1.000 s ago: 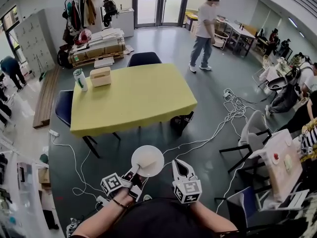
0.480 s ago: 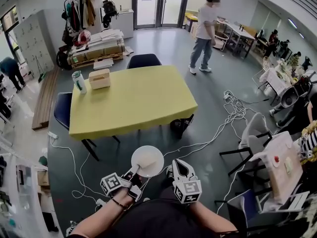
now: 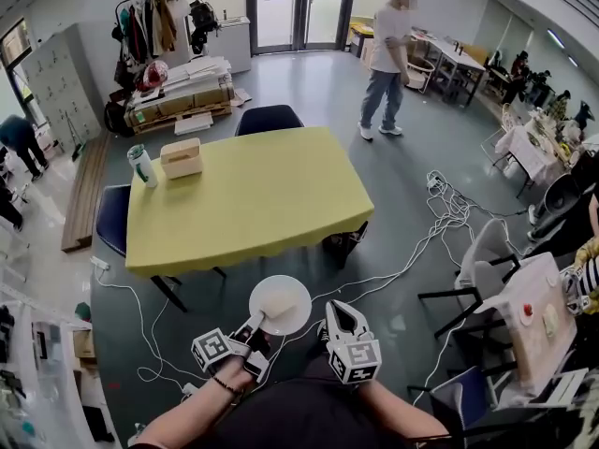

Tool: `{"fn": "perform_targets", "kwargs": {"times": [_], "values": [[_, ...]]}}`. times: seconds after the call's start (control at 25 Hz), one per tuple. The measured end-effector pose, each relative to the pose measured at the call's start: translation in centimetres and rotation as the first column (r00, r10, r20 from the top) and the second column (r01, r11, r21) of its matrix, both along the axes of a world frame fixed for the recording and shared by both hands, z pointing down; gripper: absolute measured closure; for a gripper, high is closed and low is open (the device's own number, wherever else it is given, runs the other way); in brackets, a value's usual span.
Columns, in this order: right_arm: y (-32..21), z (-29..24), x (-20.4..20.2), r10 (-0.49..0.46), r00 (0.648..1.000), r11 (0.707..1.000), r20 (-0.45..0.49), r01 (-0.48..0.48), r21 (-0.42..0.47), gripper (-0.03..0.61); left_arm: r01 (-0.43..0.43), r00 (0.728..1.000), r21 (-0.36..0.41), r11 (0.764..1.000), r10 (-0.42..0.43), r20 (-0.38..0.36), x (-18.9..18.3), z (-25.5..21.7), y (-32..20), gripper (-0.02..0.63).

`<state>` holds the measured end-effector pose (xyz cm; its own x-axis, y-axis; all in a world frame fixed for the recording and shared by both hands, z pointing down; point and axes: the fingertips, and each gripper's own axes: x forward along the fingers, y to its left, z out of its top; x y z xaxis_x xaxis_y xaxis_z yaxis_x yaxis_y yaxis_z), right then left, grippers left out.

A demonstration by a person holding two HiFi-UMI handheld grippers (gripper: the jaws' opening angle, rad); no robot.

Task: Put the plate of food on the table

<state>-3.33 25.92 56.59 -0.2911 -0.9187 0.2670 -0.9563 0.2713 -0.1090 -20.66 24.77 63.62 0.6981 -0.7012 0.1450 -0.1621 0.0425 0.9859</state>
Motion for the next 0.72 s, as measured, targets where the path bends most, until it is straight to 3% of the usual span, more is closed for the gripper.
{"fn": "perform_targets", "kwargs": {"times": [0.12,0.32,0.64,0.72], "values": [[-2.6,0.1,1.5,-0.009,1.0,1.0,0.004,0.009,0.003,0.566,0.01,0.999,0.001,1.0,-0.01,-0.032,1.8,0.1,-2.3,0.592],[-7.1,0.3,4.0,-0.029,1.0,1.0,0.004,0.029,-0.008,0.566,0.034,0.999,-0.022,0.999,-0.034,-0.006,4.0,0.6,-6.3,0.592],[-16.4,-0.2,9.5,-0.084,0.996,0.996,0.007,0.084,-0.011,0.566,0.097,0.991,-0.017,0.995,-0.098,-0.086,9.5,-0.4,-14.9,0.592],[-18.9,-0.4,10.4,-0.105,0.994,0.994,0.011,0.105,-0.01,0.566,0.116,0.99,-0.02,0.993,-0.117,-0.076,10.4,-0.4,-16.8,0.592]]}}
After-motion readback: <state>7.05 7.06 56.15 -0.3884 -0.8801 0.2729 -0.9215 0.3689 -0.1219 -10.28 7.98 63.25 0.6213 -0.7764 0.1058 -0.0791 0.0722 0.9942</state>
